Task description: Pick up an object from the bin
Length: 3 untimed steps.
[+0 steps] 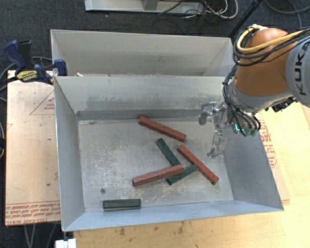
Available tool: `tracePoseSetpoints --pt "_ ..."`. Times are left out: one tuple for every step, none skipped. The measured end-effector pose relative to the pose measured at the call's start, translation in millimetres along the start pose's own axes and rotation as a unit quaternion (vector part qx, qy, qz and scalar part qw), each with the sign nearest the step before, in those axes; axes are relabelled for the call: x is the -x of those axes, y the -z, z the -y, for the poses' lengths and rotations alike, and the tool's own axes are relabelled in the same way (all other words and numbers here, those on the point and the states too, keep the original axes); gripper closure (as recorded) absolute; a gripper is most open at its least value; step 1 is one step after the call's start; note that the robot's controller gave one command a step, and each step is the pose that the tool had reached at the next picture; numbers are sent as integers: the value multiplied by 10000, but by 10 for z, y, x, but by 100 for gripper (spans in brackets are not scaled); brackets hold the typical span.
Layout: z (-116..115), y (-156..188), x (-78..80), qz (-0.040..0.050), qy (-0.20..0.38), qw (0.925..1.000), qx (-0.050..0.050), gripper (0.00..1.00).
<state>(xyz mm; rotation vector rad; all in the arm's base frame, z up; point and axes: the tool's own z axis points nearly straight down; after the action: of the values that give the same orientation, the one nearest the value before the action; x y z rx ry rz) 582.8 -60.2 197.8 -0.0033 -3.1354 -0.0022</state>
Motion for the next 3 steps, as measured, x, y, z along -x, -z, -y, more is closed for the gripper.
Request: tracePoseSetpoints --pt "247 -976 -988 -15 669 9978 3 0" --pt "625 -1295 -464 51 497 9987 -9 0" --pt "609 -1280 -472 44 520 9986 -6 100"
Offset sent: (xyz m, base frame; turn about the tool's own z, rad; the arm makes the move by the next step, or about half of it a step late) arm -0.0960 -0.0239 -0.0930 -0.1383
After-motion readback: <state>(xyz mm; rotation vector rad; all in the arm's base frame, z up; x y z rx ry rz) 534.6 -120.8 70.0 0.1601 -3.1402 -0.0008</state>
